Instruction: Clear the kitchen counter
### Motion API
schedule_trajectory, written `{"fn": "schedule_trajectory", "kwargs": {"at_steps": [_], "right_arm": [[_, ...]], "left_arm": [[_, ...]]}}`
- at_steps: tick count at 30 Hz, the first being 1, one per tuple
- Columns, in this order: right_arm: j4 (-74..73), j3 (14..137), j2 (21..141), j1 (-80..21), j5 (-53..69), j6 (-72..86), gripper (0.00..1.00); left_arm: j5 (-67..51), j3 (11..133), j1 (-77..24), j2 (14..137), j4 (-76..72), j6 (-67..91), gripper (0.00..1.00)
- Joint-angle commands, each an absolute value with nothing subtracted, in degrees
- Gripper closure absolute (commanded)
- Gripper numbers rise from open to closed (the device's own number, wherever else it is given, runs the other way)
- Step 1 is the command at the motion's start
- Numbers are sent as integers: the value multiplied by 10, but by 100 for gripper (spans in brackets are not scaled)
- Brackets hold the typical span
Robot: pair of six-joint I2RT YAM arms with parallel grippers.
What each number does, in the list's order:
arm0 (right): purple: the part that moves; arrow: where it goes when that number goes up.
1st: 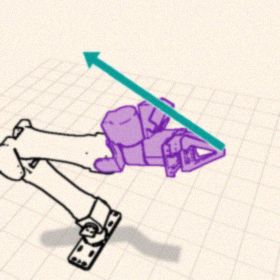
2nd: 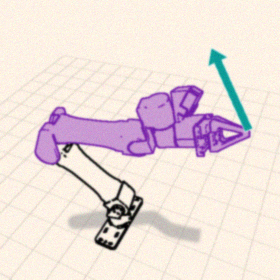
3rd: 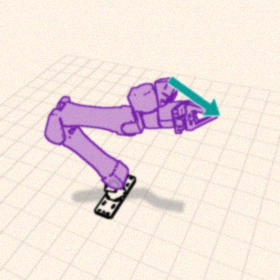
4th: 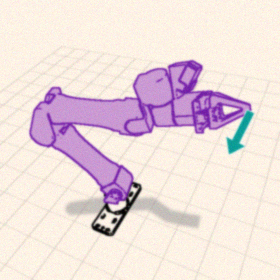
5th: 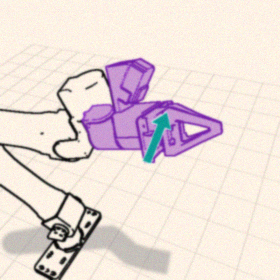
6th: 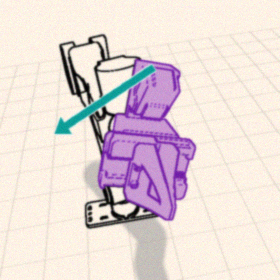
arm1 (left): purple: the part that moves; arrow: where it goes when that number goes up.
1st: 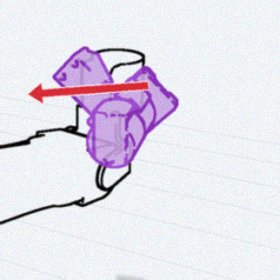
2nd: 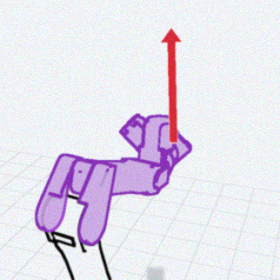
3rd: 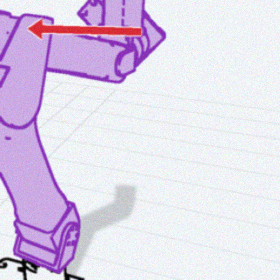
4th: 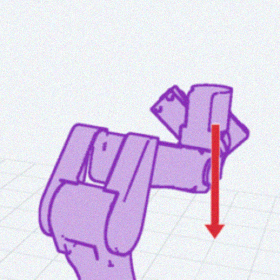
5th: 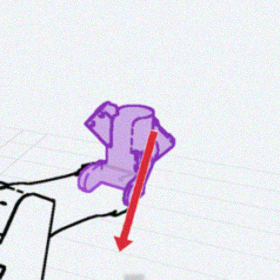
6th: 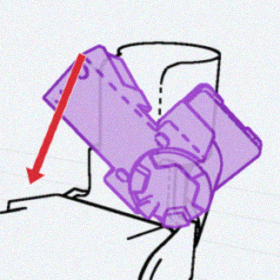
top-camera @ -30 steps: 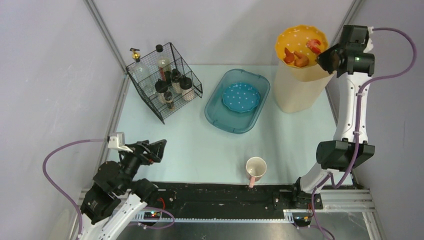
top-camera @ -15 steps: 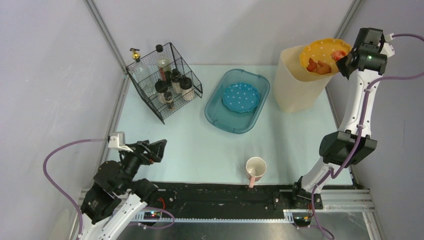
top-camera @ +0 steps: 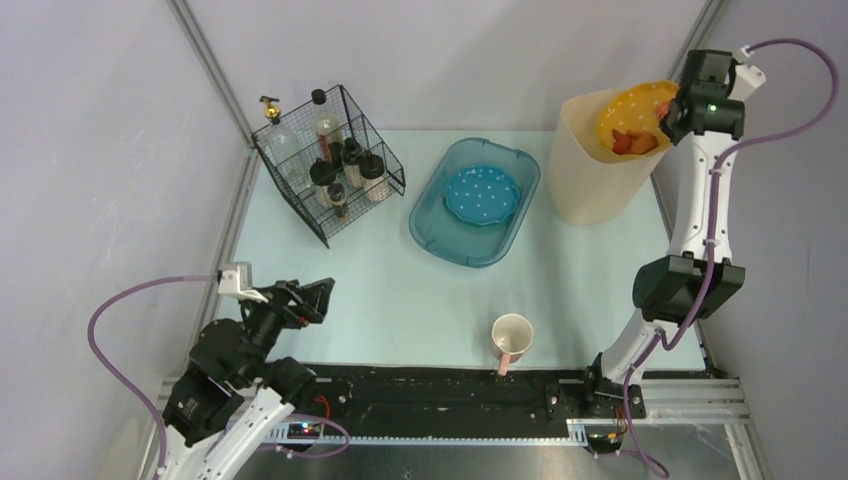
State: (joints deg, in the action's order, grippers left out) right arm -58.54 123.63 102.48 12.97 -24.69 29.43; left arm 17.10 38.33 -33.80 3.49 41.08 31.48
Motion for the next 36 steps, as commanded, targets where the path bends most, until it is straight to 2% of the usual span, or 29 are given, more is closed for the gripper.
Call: {"fn": "schedule_trajectory", "kwargs": {"at_steps": [1,11,16,18,23,30,36], "right_arm": [[-457,1292,1027,92,-321,243,100],[-338,1283,1054,17,-475,63,100],[-219,1220,1054,-13,-544,-82,100],[-136,1177,1043,-32,-569,-155,100],[253,1046,1039,-66,-616,-460,100],[448,1002,1054,-91,-617,-624,100],[507,1004,1061,-104,-609,-688,100]], "left_arm": [[161,385,-331,46,401,313,2],[156,384,-327,50,400,312,2],[153,385,-326,51,401,311,2],[153,384,-324,50,400,311,2],[151,385,-324,52,400,311,2],[148,386,-322,55,400,311,2],[146,385,-322,54,400,310,2]]}}
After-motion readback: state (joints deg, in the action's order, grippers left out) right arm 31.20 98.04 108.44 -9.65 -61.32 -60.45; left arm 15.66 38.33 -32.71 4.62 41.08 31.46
